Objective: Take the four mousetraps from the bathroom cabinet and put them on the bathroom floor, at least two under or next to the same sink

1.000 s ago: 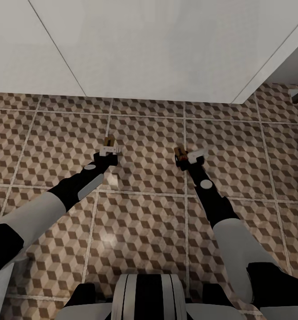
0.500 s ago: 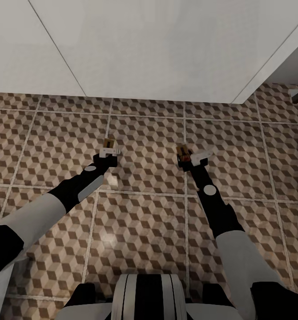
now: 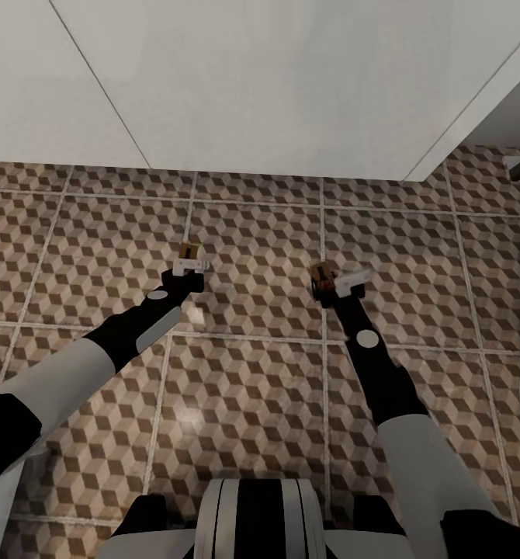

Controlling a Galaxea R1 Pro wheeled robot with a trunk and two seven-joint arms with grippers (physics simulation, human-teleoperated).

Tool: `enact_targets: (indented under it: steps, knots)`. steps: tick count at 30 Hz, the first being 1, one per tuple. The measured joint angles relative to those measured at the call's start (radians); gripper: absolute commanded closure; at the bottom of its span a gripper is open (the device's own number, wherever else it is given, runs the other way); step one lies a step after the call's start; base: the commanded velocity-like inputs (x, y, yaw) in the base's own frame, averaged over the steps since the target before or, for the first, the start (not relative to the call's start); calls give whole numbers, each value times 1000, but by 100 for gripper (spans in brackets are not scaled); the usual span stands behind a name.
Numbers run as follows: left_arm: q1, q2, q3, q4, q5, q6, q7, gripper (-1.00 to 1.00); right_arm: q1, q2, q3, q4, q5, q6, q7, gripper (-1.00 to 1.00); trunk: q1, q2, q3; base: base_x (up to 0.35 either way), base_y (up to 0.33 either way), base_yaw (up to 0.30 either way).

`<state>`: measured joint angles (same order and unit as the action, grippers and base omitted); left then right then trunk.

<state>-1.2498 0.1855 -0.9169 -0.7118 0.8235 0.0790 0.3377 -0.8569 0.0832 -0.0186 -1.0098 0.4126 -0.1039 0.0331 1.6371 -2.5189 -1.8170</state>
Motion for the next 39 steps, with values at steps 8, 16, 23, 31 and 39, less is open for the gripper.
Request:
enact_targets:
  steps: [8,16,23,31,39]
  knots:
    - [1,0,0,0,1,0,0,100,-76,2,-3,121,-6,146,-2,100,0,0,0,0,0,0]
    - [1,0,-1,-1,1,0,0,100,-201,3,-4,373,-10,131,-124,100,0,0,0,0,0,0]
    - [1,-1,-3,-3,2,0,0,100,-229,3,-3,421,-9,84,-159,100,0,0,0,0,0,0]
    - [24,-2,-3,-2,1,0,0,100,-231,1,6,379,-6,2,-155,100,0,0,0,0,0,0]
    - [34,-2,-3,-2,0,0,0,100,-230,2,8,356,-4,-2,-164,100,0,0,0,0,0,0]
